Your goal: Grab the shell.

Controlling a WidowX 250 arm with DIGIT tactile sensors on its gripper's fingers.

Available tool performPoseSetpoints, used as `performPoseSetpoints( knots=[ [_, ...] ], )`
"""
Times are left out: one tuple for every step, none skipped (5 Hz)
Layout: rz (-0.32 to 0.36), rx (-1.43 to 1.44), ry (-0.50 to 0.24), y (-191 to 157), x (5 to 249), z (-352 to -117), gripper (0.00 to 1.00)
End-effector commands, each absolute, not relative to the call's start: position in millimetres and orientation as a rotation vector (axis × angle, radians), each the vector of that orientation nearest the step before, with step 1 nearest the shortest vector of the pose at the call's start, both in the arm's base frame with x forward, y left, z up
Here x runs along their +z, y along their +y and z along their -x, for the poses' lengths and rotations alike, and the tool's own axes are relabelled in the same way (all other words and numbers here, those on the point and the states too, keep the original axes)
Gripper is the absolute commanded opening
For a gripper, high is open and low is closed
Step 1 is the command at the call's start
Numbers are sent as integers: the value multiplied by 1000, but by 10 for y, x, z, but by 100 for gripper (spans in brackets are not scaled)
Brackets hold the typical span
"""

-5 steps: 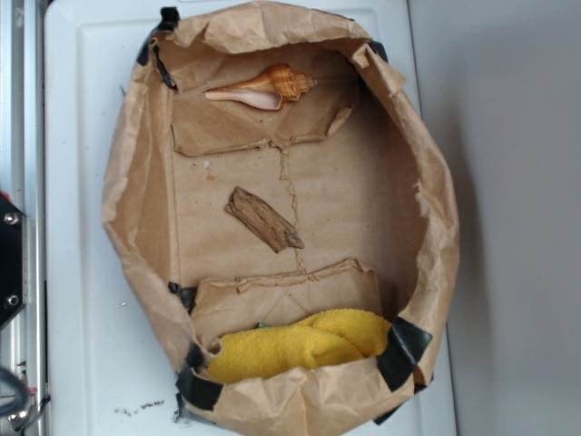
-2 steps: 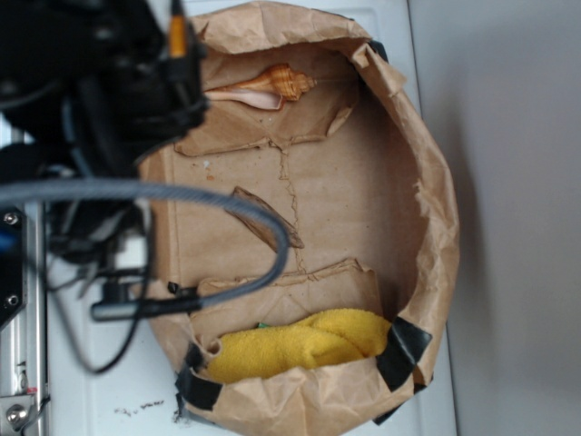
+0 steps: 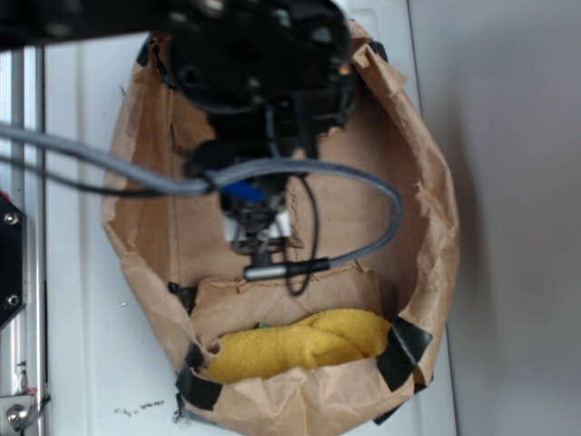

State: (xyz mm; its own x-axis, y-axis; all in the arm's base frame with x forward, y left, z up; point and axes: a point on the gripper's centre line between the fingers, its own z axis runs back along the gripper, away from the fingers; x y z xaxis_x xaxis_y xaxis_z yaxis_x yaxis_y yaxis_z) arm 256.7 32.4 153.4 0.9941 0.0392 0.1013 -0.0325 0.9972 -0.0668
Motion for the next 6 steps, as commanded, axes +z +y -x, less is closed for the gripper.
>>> performPoseSetpoints(
  knots=[
    [66, 1, -89, 275, 1476, -2778, 100],
    [66, 1, -89, 275, 1476, -2778, 100],
    [66, 1, -89, 275, 1476, -2778, 100],
    [66, 1, -89, 275, 1476, -2778, 100],
    [32, 87, -108, 382, 1318, -2909, 100],
    [7, 143, -119, 524, 1323, -2871, 100]
  ],
)
